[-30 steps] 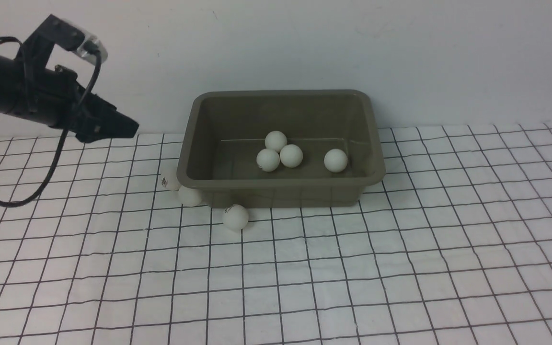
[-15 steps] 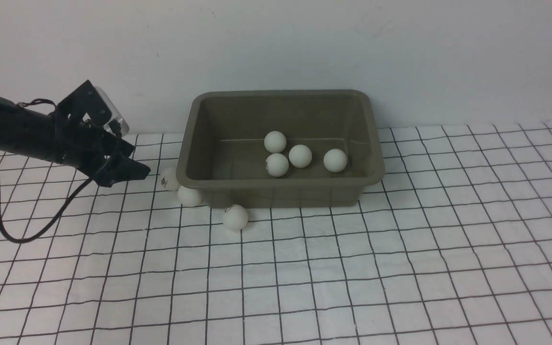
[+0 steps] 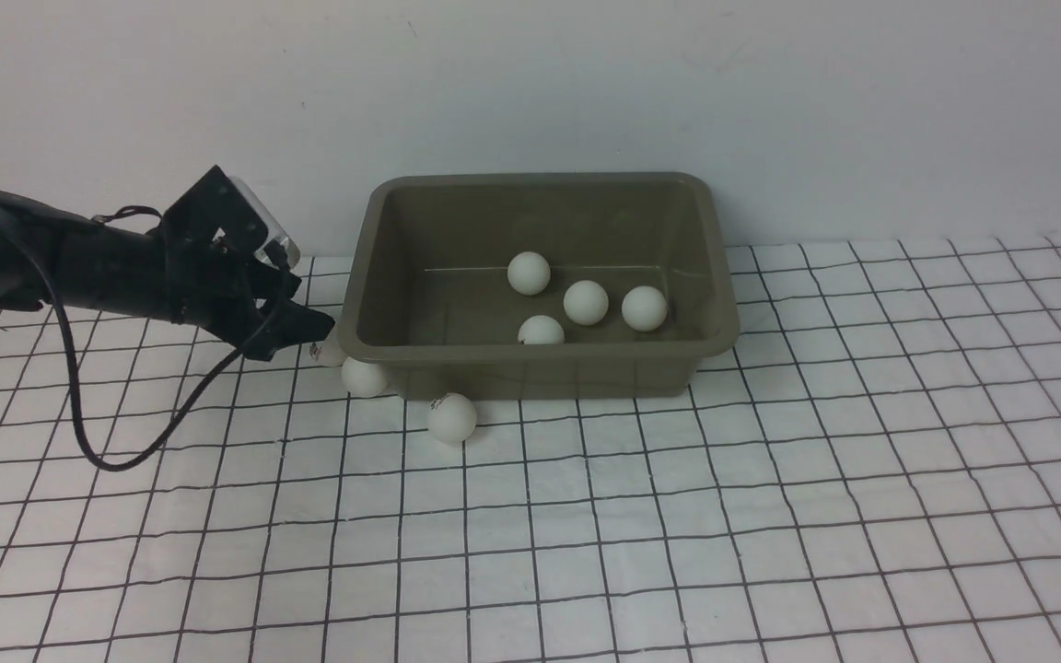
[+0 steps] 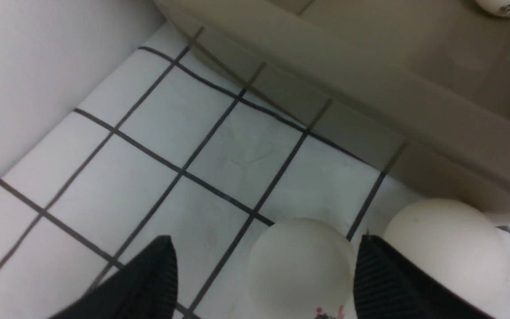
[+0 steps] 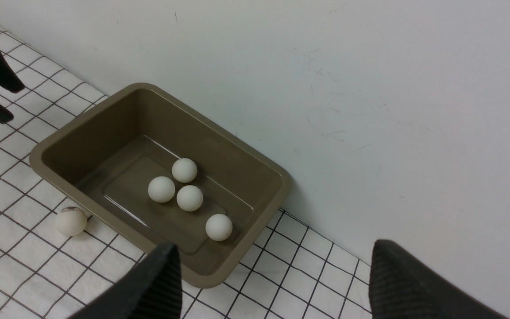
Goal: Put the table tennis balls into the box on the white checkered tablecloth.
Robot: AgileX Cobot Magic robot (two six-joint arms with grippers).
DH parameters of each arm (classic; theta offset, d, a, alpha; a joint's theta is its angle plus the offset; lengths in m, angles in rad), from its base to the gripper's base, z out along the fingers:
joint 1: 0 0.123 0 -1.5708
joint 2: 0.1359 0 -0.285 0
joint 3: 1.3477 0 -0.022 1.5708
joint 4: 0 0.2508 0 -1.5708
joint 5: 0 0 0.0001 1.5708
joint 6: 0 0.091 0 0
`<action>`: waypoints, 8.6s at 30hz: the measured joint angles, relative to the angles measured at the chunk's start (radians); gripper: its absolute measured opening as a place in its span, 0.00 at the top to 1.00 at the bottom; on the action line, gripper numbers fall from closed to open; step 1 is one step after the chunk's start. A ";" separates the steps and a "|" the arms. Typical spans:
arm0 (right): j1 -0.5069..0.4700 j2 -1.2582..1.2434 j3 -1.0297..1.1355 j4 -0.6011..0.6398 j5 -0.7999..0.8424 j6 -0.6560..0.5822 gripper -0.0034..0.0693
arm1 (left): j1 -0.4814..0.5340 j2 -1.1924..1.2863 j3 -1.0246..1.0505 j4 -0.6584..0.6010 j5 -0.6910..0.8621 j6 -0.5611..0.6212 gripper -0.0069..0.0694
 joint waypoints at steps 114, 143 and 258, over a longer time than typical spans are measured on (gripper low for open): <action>0.000 0.000 0.000 0.097 0.025 -0.049 0.25 | 0.084 -0.132 -0.012 0.073 0.274 -0.110 0.47; 0.000 -0.052 0.000 0.097 0.035 -0.076 0.25 | -0.133 -0.331 -0.012 0.496 0.053 -0.892 0.24; 0.000 -0.192 0.000 0.096 0.119 -0.080 0.25 | -0.614 -0.489 0.559 -0.566 -0.780 -0.020 0.91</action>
